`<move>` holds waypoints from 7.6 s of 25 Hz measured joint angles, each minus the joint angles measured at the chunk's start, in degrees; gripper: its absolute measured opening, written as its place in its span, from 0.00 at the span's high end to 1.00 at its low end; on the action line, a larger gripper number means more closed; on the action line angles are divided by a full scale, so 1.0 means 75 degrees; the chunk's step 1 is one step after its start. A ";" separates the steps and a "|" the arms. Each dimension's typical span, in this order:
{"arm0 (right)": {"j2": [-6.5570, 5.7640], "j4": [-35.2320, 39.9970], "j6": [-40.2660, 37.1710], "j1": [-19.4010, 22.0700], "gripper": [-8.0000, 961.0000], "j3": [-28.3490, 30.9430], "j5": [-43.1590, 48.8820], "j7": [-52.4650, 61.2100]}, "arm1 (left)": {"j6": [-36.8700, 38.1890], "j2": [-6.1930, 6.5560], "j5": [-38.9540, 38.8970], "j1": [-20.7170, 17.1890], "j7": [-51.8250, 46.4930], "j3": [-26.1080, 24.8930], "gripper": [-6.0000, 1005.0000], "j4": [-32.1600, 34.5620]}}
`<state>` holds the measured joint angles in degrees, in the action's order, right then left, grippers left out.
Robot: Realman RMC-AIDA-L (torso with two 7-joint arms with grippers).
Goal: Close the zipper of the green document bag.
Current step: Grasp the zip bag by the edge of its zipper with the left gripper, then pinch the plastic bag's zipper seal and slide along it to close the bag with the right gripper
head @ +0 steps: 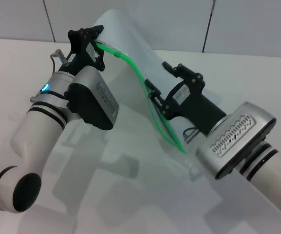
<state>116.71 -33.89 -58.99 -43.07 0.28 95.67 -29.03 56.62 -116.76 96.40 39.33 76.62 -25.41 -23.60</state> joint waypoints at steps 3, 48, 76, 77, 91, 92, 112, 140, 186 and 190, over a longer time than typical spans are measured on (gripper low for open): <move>0.0000 -0.0072 -0.0076 0.0059 0.46 -0.0002 0.0319 0.0002 | -0.0043 0.0005 0.0015 -0.0015 -0.0001 0.0010 0.94 0.0000; 0.0013 0.0422 -0.0244 -0.0129 0.56 0.0126 0.0946 0.0015 | 0.0071 -0.0029 0.0550 -0.0197 0.0453 0.0646 0.94 -0.1001; 0.0012 0.0464 -0.0316 -0.0035 0.71 0.0224 0.0981 0.0015 | 0.0337 -0.0005 0.0535 -0.0251 0.0566 0.0618 0.94 -0.1086; 0.0012 0.0464 -0.0320 -0.0035 0.71 0.0221 0.0987 0.0014 | 0.0337 -0.0005 0.0531 -0.0251 0.0566 0.0616 0.94 -0.1082; 0.0012 0.0413 -0.0327 -0.0034 0.72 0.0196 0.1039 0.0015 | 0.0271 -0.0005 0.0537 -0.0251 0.0554 0.0634 0.94 -0.1060; 0.0011 0.0410 -0.0327 -0.0034 0.73 0.0197 0.1061 0.0015 | 0.0261 -0.0005 0.0540 -0.0251 0.0552 0.0634 0.94 -0.1060; 0.0024 0.0382 -0.0338 -0.0034 0.83 0.0207 0.1282 0.0015 | 0.0242 0.0007 0.0541 -0.0254 0.0554 0.0636 0.94 -0.1046; 0.0015 0.0398 -0.0345 0.0057 0.83 0.0268 0.1227 0.0014 | 0.0416 -0.0018 0.1019 -0.0346 0.0578 0.0646 0.94 -0.1118; 0.0031 0.0416 -0.1006 0.0503 0.74 0.0429 0.1266 -0.0895 | 0.0889 -0.0006 0.1033 -0.0369 0.0524 0.0633 0.94 -0.1213; 0.0024 0.0437 -0.1009 0.0505 0.74 0.0418 0.1269 -0.0898 | 0.0895 -0.0005 0.1025 -0.0369 0.0509 0.0633 0.94 -0.1257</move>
<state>116.89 -30.61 -66.56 -39.29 3.42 105.19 -35.76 63.34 -116.80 104.09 36.56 80.44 -20.65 -33.03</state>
